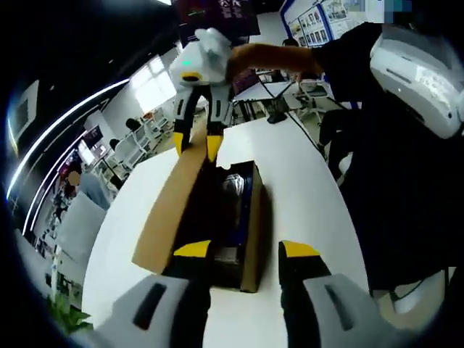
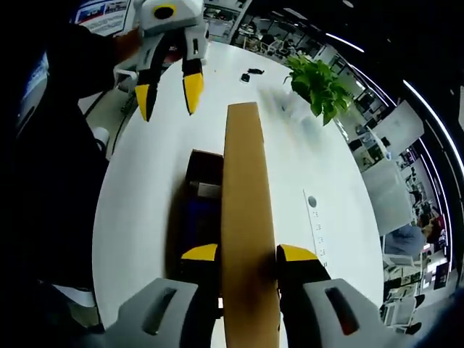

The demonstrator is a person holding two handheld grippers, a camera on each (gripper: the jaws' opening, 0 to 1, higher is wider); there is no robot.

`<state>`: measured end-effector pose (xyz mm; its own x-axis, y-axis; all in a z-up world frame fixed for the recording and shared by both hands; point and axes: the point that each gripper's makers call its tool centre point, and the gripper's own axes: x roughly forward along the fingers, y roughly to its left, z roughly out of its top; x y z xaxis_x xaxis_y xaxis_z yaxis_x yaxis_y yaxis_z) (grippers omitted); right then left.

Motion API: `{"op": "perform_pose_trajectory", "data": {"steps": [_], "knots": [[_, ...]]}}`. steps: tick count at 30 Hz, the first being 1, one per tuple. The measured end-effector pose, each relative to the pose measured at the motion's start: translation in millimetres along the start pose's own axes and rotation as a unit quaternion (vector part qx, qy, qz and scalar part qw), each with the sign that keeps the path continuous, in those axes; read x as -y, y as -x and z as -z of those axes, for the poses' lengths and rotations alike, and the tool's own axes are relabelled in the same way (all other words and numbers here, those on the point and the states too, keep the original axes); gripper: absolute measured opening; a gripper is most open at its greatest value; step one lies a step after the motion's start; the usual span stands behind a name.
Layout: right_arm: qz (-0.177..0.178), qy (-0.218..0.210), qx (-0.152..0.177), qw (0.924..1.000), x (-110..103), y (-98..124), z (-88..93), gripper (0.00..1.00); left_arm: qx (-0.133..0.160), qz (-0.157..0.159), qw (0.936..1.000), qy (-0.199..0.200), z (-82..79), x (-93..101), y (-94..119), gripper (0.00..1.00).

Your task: Operate the shoe box by opening the lid, removing the specified soft item, and placing it in the target area until the item is outside and the box remains undamaged.

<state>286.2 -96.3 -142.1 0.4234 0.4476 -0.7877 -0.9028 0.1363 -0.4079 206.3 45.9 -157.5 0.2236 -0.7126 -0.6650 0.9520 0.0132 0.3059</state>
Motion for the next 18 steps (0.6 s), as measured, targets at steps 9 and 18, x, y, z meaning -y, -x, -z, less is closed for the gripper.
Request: {"op": "perform_pose_trajectory", "data": {"steps": [9,18], "knots": [[0.006,0.002,0.001,1.0,-2,0,0.5,0.3,-0.019,0.015,0.9995,0.019,33.3,3.5,-42,0.4],[0.007,-0.001,0.002,1.0,-1,0,0.7,0.3,-0.045,0.036,0.9977,0.035,62.0,7.0,-82,0.4]]}}
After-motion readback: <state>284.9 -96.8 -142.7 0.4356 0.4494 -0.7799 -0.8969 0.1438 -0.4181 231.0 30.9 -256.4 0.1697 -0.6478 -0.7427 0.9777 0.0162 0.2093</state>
